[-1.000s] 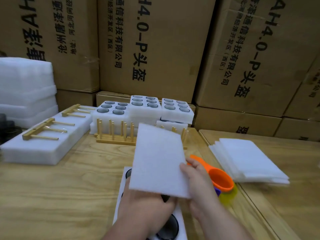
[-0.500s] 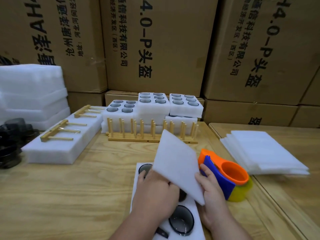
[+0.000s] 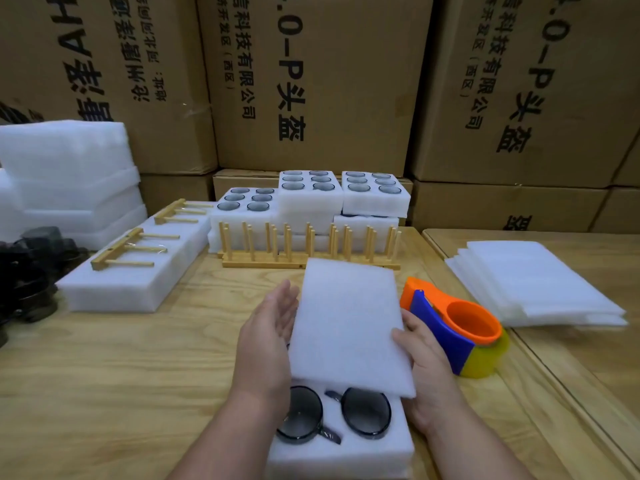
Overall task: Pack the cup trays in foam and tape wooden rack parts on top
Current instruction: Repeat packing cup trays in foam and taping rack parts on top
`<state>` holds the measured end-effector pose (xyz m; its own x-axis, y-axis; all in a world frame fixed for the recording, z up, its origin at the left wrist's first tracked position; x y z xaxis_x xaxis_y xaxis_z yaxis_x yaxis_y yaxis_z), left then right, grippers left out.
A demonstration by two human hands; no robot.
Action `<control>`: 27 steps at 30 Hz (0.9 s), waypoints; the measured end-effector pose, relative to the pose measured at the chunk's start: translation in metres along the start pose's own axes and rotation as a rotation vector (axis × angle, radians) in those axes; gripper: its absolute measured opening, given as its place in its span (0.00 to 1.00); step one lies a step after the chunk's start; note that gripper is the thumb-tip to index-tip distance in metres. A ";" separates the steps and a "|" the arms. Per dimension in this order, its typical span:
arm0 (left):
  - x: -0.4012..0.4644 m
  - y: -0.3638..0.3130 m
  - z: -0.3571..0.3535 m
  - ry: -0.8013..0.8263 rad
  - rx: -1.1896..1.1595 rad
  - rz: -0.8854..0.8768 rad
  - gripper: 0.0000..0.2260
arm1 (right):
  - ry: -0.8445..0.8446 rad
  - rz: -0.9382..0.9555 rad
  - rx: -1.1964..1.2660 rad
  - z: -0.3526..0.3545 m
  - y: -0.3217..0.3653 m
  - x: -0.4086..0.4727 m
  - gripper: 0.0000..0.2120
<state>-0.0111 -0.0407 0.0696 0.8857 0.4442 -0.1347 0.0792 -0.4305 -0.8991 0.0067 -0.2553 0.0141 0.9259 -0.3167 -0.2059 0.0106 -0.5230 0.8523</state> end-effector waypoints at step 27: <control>0.000 0.024 0.064 -0.141 0.201 -0.116 0.14 | -0.035 0.120 -0.134 0.001 -0.001 -0.008 0.11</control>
<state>-0.0380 -0.0010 0.0213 0.8024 0.5927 -0.0701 0.0717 -0.2124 -0.9745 -0.0013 -0.2530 0.0143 0.9100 -0.3987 -0.1135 -0.0466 -0.3704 0.9277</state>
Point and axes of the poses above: each hand's wrist, its own x-axis towards the middle knuckle, its own z-axis out of the back of the hand, y = z × x, the point moved 7 cm from there along x, towards the middle knuckle, and after that the axes turned 13 degrees about -y, right-handed, at the moved point
